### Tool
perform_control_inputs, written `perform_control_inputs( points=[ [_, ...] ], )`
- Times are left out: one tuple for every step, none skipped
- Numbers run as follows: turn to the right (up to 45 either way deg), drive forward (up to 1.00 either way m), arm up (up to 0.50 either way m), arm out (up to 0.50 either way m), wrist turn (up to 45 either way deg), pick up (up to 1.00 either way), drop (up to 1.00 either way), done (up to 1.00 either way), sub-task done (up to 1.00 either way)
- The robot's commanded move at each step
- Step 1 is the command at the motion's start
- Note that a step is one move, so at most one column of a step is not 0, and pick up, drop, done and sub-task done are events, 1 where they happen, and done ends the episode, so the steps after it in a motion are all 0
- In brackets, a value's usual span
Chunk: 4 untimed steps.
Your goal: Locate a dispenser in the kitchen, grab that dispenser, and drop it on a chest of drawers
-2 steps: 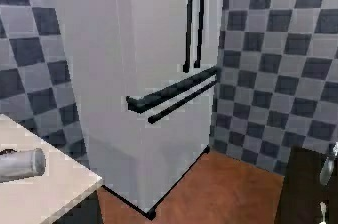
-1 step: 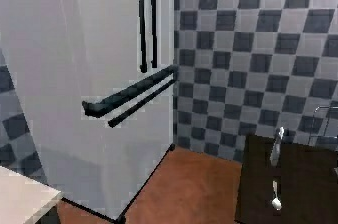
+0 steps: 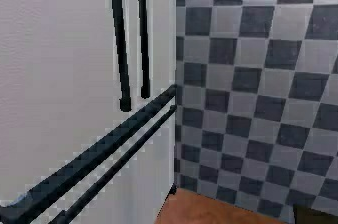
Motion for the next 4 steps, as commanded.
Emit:
perform_control_inputs(
  points=[
    [18.0,0.00,0.00,0.00,0.0,0.00,0.00,0.00,0.00],
    [0.0,0.55,0.00,0.00,0.0,0.00,0.00,0.00,0.00],
    [0.0,0.00,0.50,0.00,0.0,0.00,0.00,0.00,0.00],
    [0.0,0.00,0.22,0.00,0.0,0.00,0.00,0.00,0.00]
  ],
)
